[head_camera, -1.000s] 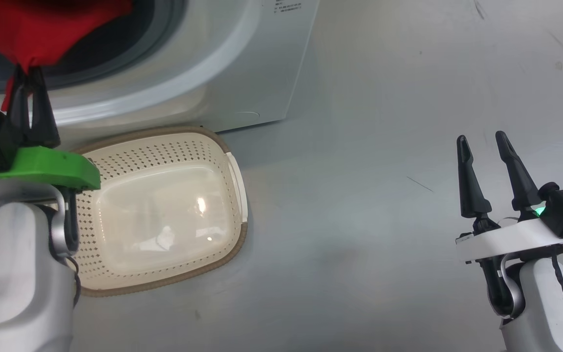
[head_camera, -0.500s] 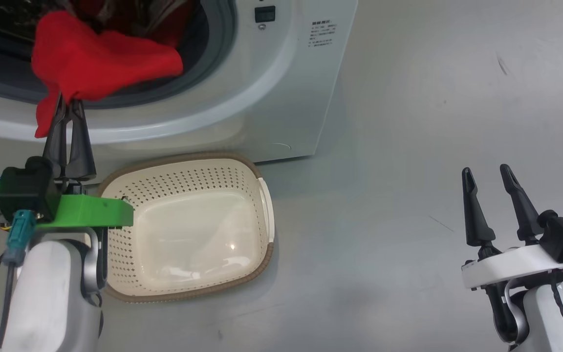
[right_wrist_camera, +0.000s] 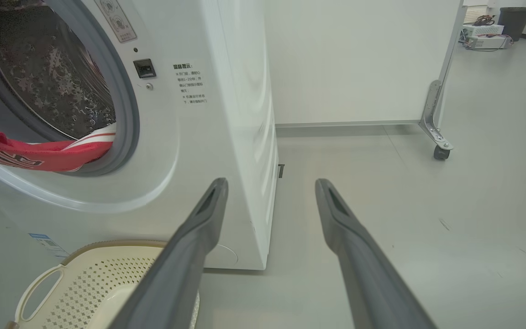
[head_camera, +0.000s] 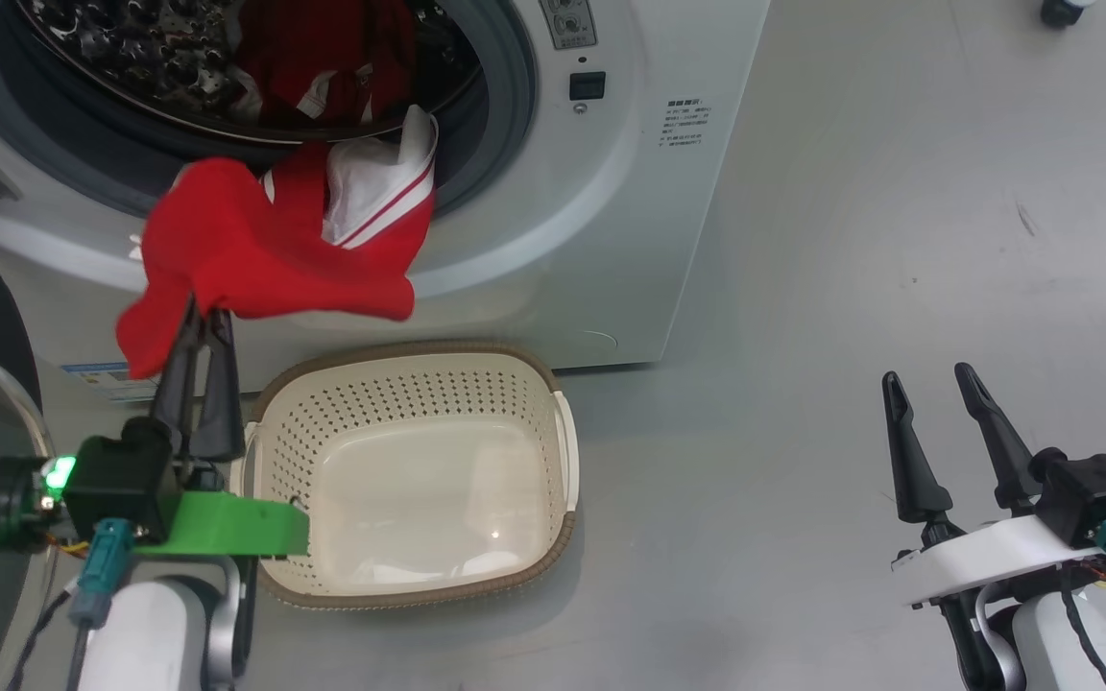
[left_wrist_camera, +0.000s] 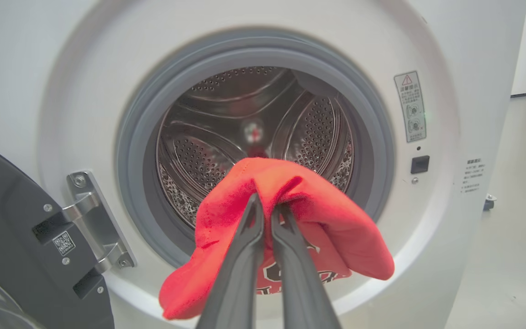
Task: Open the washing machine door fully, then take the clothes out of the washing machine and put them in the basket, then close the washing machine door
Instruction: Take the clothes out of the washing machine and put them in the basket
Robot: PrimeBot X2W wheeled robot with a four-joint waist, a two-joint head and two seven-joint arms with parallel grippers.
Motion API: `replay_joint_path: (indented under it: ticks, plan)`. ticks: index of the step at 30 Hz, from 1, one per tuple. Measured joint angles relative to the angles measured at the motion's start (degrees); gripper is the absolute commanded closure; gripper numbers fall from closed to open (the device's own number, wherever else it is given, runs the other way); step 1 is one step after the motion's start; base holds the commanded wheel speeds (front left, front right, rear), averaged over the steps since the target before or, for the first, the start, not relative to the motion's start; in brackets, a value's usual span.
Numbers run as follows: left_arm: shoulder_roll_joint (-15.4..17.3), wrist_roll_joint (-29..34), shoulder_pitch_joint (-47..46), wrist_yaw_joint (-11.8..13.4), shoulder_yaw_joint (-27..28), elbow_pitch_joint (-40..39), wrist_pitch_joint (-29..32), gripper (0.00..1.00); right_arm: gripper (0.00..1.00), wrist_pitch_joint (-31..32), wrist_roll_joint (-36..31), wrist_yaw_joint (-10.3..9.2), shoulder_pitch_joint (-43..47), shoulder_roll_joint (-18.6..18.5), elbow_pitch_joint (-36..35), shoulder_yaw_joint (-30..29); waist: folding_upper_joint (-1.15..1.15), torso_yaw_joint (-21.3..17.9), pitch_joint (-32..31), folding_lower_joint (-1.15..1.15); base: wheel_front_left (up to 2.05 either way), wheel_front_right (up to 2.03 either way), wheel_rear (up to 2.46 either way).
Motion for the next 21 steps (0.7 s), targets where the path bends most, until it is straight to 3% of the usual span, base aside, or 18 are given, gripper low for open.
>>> replay_joint_path:
  ticks: [9, 21]
  plan:
    - [-0.84, -3.14, 5.49, -0.88, -3.34, 2.42, 3.9, 1.0, 0.0, -0.01, -0.01, 0.0, -0.01, 0.33, -0.92, 1.64, 0.0, -0.88, 0.7, 0.0, 0.0, 0.0, 0.0]
    - [-1.27, -6.39, 6.02, -2.63, -5.06, 12.99, 8.66, 1.0, 0.0, -0.01, 0.02, 0.05, -0.35, 0.58, -1.77, 2.63, 0.0, -4.32, 3.78, 0.0, 0.0, 0.0, 0.0]
